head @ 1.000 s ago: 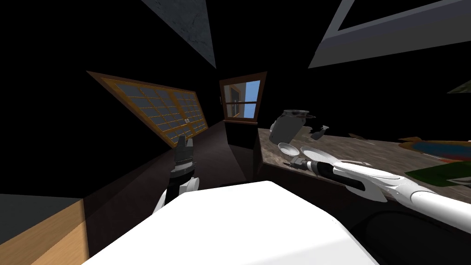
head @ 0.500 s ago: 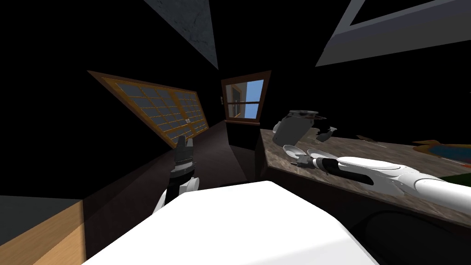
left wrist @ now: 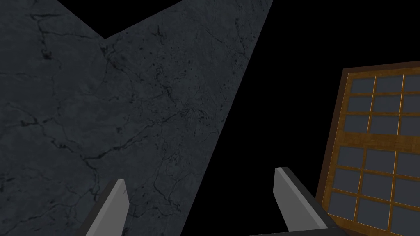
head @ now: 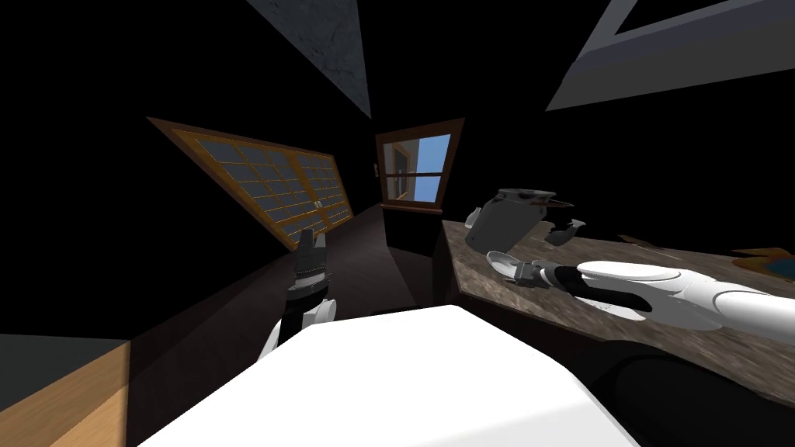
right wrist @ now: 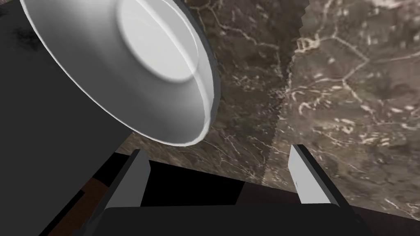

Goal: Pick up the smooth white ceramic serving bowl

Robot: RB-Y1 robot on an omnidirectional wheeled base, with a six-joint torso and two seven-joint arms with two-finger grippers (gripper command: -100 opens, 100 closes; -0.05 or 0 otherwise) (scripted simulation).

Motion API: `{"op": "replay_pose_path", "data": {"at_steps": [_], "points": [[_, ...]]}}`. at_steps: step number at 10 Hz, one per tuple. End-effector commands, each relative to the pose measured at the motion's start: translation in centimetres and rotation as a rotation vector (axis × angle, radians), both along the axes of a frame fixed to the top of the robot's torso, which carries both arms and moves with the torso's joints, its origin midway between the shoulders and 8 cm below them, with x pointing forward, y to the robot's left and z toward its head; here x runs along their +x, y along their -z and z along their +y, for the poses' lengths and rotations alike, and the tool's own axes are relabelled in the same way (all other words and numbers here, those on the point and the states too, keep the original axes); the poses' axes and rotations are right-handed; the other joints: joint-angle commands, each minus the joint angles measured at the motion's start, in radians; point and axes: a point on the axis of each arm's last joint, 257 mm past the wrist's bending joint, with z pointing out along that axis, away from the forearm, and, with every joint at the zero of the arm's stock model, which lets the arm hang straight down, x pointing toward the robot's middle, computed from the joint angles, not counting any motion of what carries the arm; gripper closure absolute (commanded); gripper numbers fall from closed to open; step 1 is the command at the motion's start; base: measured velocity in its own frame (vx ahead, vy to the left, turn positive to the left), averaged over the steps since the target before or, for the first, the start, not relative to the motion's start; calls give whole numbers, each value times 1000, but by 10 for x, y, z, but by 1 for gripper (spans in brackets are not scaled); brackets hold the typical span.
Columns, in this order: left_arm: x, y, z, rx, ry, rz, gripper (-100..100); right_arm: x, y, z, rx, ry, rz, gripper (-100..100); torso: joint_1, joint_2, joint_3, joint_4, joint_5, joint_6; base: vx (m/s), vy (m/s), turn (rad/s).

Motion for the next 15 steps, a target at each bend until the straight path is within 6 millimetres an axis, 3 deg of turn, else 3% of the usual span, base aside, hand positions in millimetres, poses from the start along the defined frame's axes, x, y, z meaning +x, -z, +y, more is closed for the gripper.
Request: {"op": "replay_pose_path", "data": {"at_steps": [1, 3, 4, 5, 6, 7, 14, 15], "points": [[0, 0, 0, 0, 0, 0, 0, -13, 5, -8, -18, 4, 36, -100, 0, 0, 0, 0, 0, 0, 105, -75, 9], [0, 0, 0, 0, 0, 0, 0, -23, 11, -9, -17, 10, 58, -100, -2, 4, 2, 1, -1, 0, 57, -71, 11], [0, 0, 0, 0, 0, 0, 0, -44, 25, -5, 2, 22, 97, -100, -1, 6, 3, 1, -1, 0, 37, -47, 20], [0, 0, 0, 0, 0, 0, 0, -32, 19, -6, -7, 14, 77, -100, 0, 7, 4, 2, 0, 0, 20, -23, 6], [0, 0, 0, 0, 0, 0, 0, -34, 20, -5, -5, 16, 81, 0, 1, 8, 5, 2, 0, 0, 0, 0, 0], [0, 0, 0, 0, 0, 0, 0, -32, 24, 4, -8, 1, 81, -100, 3, 9, 5, 2, 0, 0, 37, -35, -123], [0, 0, 0, 0, 0, 0, 0, -28, 38, 39, -11, -49, 80, -100, 1, 6, 4, 2, 0, 0, 59, -39, -73], [0, 0, 0, 0, 0, 0, 0, -28, 37, 37, -9, -45, 81, -100, 1, 7, 4, 2, 0, 0, 21, -15, -11]]}}
